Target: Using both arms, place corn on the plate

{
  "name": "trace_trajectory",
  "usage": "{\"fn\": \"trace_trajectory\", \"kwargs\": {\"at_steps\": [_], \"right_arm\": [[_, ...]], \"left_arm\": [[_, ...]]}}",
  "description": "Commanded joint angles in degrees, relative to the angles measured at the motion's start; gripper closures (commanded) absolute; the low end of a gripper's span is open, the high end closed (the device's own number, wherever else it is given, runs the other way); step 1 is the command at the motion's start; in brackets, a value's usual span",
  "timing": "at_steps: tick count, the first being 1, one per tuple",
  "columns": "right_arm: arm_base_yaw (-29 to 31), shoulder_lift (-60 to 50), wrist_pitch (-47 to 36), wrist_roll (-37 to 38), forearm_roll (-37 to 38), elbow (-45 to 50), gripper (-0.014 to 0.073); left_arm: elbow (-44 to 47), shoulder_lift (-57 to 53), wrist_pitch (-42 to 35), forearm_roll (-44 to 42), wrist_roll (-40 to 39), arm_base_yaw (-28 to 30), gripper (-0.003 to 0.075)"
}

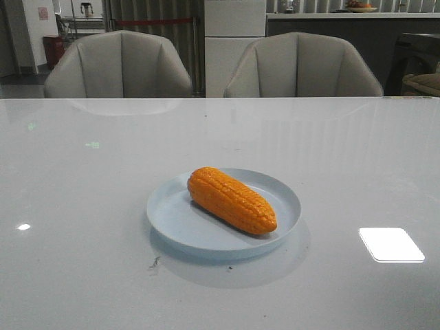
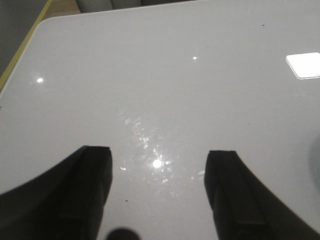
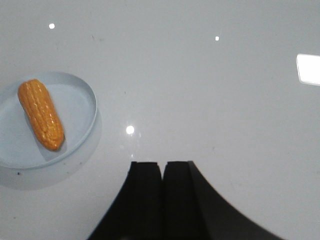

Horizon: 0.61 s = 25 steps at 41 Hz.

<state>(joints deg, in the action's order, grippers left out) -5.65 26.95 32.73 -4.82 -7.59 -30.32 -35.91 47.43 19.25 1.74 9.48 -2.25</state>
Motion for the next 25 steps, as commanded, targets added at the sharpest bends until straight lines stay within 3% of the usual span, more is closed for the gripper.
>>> {"fn": "trace_trajectory", "kwargs": {"at_steps": [1, 10, 20, 25], "right_arm": [[0.32, -6.82, -3.31, -0.19, -0.36, -1.61, 0.0525], [0.32, -19.87, -12.07, -0.19, -0.29, 4.18, 0.0525], [0.32, -25.68, -34.87, -0.19, -0.34, 17.91, 0.0525], [0.32, -28.08, -42.01, -0.19, -0.34, 24.4, 0.0525]], "left_arm": [[-2.08, -0.48, -4.53, 0.17, -0.46, 0.07, 0.0265], [-2.08, -0.48, -4.53, 0.17, -0.46, 0.07, 0.0265], [-2.08, -0.48, -4.53, 0.17, -0.46, 0.07, 0.0265], [-2.08, -0.48, -4.53, 0.17, -0.46, 0.07, 0.0265]]}}
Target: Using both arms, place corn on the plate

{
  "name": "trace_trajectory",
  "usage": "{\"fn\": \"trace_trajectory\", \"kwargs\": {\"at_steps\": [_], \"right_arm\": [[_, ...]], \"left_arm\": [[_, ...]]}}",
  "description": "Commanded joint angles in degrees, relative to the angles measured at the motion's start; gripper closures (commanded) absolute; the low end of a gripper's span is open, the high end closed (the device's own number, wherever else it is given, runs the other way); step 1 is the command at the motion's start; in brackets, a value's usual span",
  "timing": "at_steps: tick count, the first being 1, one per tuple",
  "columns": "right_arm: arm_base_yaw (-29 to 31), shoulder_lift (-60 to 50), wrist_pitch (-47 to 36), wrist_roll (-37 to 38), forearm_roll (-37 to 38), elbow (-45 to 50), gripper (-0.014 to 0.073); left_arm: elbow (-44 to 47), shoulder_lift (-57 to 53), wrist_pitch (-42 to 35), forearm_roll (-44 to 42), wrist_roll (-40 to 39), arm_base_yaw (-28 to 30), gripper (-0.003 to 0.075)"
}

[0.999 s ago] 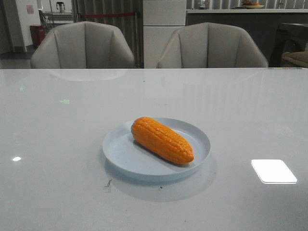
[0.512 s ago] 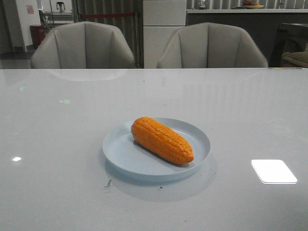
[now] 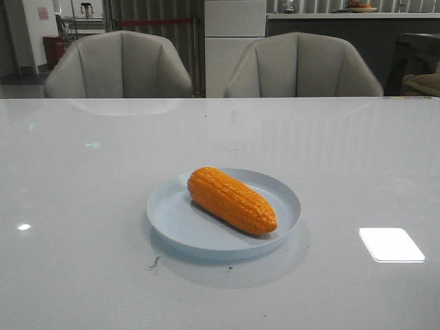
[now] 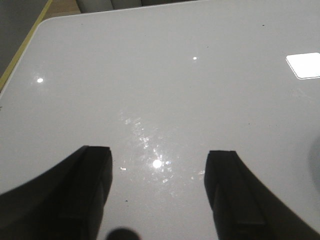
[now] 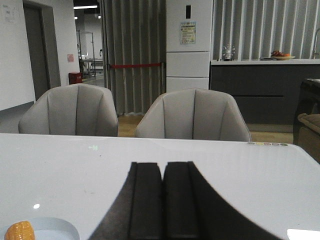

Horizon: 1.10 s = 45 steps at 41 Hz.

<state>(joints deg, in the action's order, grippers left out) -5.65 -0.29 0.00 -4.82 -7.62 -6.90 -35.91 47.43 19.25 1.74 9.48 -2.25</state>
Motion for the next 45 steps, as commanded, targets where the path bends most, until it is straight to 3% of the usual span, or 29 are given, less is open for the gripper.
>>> {"fn": "trace_trajectory", "kwargs": {"at_steps": [1, 8, 20, 26, 45], "right_arm": [[0.32, -1.69, -10.04, -0.19, -0.32, 2.34, 0.0525], [-0.86, -1.7, -13.13, -0.19, -0.32, 7.28, 0.0525], [-1.96, -1.7, 4.24, -0.19, -0.32, 7.31, 0.0525], [-1.48, -1.7, 8.53, -0.19, -0.01, 7.31, 0.0525], [2.03, -1.65, 7.27, -0.19, 0.42, 7.31, 0.0525]], "left_arm": [[-2.08, -0.48, -4.53, 0.17, -0.46, 0.07, 0.0265], [-1.96, -0.48, -4.52, 0.17, -0.46, 0.07, 0.0265], [-1.96, -0.48, -4.52, 0.17, -0.46, 0.07, 0.0265], [-1.96, -0.48, -4.52, 0.17, -0.46, 0.07, 0.0265], [-1.96, -0.48, -4.52, 0.17, -0.46, 0.07, 0.0265]]}}
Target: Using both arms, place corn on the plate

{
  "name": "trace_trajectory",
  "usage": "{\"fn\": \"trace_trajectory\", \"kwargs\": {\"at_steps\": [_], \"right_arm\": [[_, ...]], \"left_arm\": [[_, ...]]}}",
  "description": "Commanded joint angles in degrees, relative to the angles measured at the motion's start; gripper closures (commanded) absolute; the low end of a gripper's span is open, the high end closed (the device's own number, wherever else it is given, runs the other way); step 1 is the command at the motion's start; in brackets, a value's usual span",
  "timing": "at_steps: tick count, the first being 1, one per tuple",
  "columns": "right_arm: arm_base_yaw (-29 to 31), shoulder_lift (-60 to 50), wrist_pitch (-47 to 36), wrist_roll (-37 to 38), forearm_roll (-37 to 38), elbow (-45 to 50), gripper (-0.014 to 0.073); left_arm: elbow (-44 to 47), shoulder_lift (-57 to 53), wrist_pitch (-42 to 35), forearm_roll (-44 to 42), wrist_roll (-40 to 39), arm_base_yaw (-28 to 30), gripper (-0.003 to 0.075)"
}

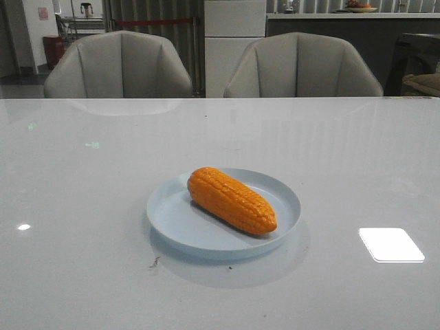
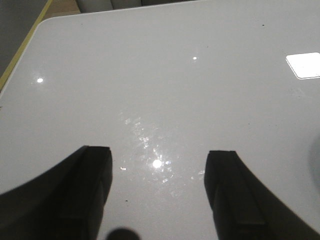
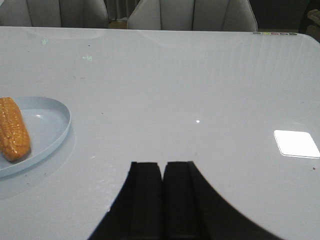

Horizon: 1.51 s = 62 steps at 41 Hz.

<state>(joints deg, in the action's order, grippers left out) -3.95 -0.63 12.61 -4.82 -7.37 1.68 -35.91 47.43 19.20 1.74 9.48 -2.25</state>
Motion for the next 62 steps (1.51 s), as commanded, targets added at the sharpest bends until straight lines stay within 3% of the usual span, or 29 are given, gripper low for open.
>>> {"fn": "trace_trajectory", "kwargs": {"at_steps": [1, 25, 32, 45, 62], "right_arm": [[0.33, -1.31, -5.33, -0.19, 0.16, -1.27, 0.0525], [0.33, -1.31, -5.33, -0.19, 0.16, -1.27, 0.0525], [0.33, -1.31, -5.33, -0.19, 0.16, -1.27, 0.0525], [0.33, -1.32, -5.28, -0.19, 0.16, -1.27, 0.0525], [0.33, -1.32, -5.28, -0.19, 0.16, -1.27, 0.0525]], "left_arm": [[-1.96, -0.48, -4.47, 0.17, -0.46, 0.07, 0.0265], [-1.69, -0.48, -4.47, 0.06, -0.46, 0.07, 0.0265], [-0.24, -5.6, -4.59, 0.13, -0.46, -0.04, 0.027], [8.56, -23.09, -10.83, -0.3, -0.46, -0.66, 0.0636], [19.54, -49.0, -11.85, -1.74, -0.46, -0.66, 0.0631]]}}
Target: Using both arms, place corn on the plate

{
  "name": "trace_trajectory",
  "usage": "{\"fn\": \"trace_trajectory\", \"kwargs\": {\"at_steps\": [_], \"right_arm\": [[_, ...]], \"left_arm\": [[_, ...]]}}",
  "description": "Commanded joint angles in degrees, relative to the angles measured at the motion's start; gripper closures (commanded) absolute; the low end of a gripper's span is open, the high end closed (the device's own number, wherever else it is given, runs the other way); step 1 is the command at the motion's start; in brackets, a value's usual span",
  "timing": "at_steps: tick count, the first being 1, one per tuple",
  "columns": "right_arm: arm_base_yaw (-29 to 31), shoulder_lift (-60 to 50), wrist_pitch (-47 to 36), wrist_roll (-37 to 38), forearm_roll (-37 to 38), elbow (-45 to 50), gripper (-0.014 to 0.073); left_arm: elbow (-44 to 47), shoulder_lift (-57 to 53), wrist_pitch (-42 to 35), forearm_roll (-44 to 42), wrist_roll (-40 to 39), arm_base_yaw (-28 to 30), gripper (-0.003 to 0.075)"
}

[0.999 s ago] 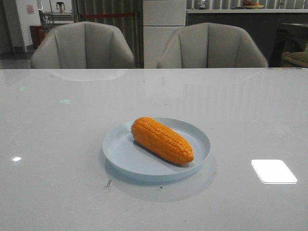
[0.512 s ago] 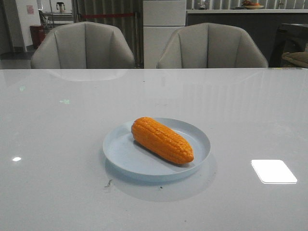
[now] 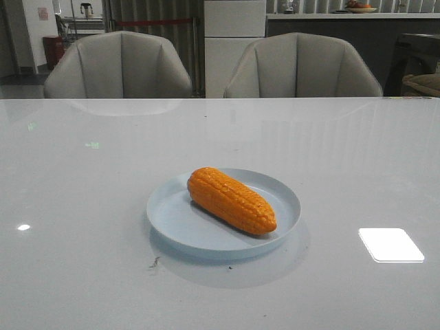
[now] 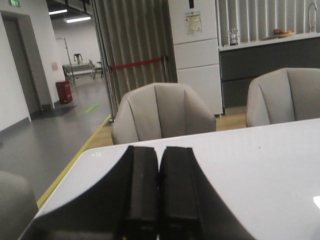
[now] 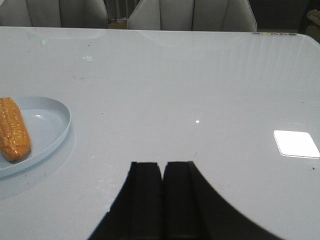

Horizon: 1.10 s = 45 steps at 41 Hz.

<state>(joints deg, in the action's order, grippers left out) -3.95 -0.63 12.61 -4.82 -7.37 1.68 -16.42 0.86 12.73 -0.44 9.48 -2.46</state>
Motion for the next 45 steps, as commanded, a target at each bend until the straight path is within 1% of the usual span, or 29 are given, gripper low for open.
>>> {"fn": "trace_trajectory", "kwargs": {"at_steps": [1, 11, 21, 28, 36, 45], "right_arm": [[0.33, -1.32, -5.28, -0.19, 0.16, -1.27, 0.0525], [0.33, -1.32, -5.28, -0.19, 0.16, -1.27, 0.0525], [0.33, -1.32, -5.28, -0.19, 0.16, -1.27, 0.0525], [0.33, -1.32, -5.28, -0.19, 0.16, -1.27, 0.0525], [0.33, -1.32, -5.28, -0.19, 0.16, -1.27, 0.0525], [0.33, -1.32, -5.28, -0.19, 0.16, -1.27, 0.0525]], "left_arm": [[0.61, -2.32, -5.53, 0.44, -0.46, -0.46, 0.0631], [6.3, -2.15, -5.97, 0.44, -0.46, -0.46, 0.0631], [17.59, -2.15, -12.73, 0.76, -0.46, -0.46, 0.0631], [18.9, -2.15, -12.14, 1.37, -0.46, -0.46, 0.0631], [18.9, -2.15, -11.28, 8.44, -0.46, -0.46, 0.0631], [18.9, -2.15, -11.28, 6.25, -0.46, -0.46, 0.0631]]}}
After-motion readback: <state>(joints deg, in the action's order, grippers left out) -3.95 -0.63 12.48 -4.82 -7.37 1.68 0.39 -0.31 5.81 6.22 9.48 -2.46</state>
